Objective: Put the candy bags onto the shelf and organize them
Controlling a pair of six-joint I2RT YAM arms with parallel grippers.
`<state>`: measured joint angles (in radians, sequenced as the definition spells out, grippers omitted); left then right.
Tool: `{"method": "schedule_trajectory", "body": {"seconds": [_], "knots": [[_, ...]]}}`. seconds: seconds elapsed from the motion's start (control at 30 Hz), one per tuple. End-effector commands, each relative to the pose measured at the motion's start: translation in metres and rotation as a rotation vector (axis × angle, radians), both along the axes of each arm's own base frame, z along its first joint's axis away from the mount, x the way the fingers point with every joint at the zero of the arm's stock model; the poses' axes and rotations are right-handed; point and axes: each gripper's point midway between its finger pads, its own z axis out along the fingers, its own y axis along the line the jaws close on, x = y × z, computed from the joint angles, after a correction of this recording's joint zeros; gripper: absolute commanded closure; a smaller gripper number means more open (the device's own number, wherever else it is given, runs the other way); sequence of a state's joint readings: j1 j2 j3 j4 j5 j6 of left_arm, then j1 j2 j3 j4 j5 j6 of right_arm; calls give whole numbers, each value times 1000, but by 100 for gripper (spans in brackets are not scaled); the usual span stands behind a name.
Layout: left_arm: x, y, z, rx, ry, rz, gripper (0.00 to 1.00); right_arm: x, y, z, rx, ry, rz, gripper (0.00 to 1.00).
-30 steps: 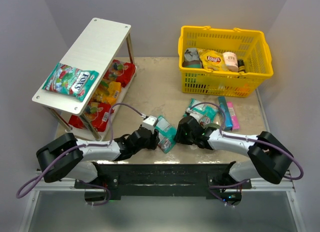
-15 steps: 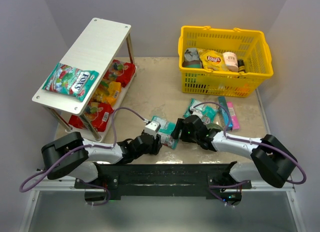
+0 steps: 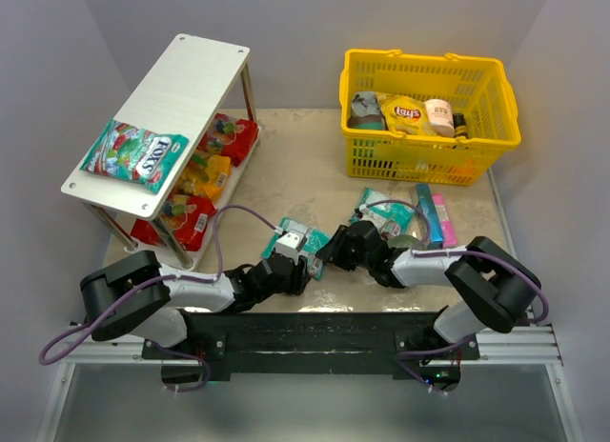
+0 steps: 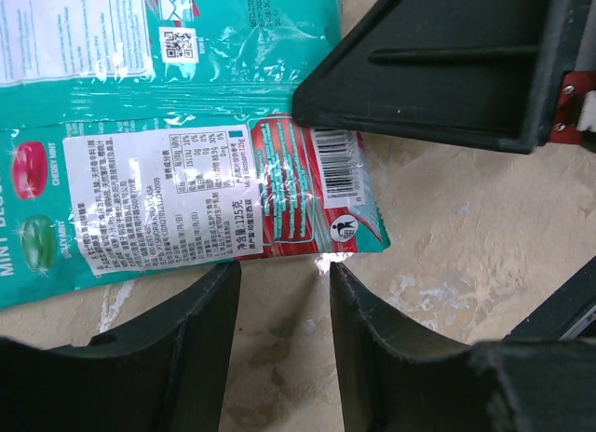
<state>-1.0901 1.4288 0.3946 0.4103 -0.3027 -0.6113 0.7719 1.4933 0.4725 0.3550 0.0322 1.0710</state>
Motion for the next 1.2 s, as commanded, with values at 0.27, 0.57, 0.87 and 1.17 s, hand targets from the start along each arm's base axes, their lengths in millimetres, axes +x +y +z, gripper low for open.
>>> {"method": "schedule_trajectory", "body": {"seconds": [0.27, 0.57, 0.87, 1.17], "knots": [[-3, 10, 12, -22, -5, 41, 52, -24, -45, -31, -150, 99, -92, 100], [-12, 39, 19, -49, -8, 90, 49, 15, -48, 91, -179, -166, -112, 100], [-20, 60, 2, -39, 20, 133, 46, 44, -43, 275, -65, -499, -133, 100], [-21, 59, -5, -32, 27, 129, 46, 47, 3, 430, 184, -802, 18, 100]]}}
